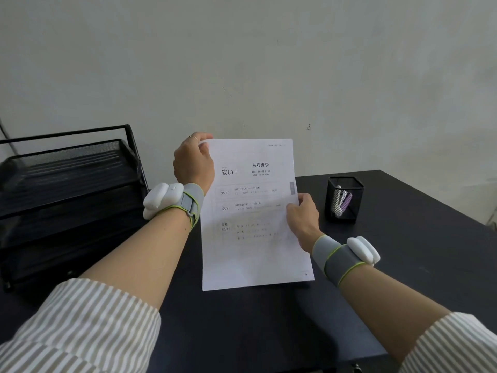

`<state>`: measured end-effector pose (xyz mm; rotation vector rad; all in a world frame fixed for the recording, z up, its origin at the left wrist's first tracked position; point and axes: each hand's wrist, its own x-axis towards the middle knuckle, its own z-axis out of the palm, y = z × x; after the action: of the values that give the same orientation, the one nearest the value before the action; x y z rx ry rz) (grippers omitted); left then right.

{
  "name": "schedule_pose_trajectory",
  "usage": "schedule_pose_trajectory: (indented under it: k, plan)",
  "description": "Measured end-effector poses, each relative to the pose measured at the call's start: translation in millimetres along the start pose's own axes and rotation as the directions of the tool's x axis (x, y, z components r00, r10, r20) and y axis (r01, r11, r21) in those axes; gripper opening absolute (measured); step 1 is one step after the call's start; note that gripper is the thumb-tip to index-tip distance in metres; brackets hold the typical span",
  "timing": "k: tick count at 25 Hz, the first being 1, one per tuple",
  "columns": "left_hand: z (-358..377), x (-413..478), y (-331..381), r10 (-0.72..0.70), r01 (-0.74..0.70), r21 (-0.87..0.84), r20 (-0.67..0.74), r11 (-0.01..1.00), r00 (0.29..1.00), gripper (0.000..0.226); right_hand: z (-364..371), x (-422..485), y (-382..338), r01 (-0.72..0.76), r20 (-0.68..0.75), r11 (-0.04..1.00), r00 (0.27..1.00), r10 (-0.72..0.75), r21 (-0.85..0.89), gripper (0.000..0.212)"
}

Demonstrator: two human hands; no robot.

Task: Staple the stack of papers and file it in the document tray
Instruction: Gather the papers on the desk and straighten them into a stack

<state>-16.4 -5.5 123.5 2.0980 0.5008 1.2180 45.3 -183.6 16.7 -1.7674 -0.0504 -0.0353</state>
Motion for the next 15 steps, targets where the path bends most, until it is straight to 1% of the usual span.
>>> schedule_pose_trajectory:
  k: [8,12,13,15]
  plan:
    - [62.7,-4.1,-49.8,-0.109,0.112,-0.026,0.08,0.993,0.991,0.028,5.6,30.9,42.4,-0.092,-0.017,0.993,0.996,0.091,-0.068,0.034]
    - [93.8,-11.7,-67.9,-0.178,0.183,-0.029,0.122,0.983,0.976,0.028,0.7,45.2,56.0,-0.123,-0.051,0.982,0.992,0.116,-0.145,0.036]
    - [102.1,-14.1,-70.8,-0.197,0.203,-0.036,0.134,0.979,0.971,0.027,-1.0,49.4,58.6,-0.12,-0.065,0.975,0.992,0.109,-0.185,0.037]
    - [114.3,-16.4,-75.3,-0.239,0.247,-0.044,0.142,0.968,0.961,0.027,-3.5,57.5,61.5,-0.097,-0.1,0.926,0.993,0.065,-0.364,0.042]
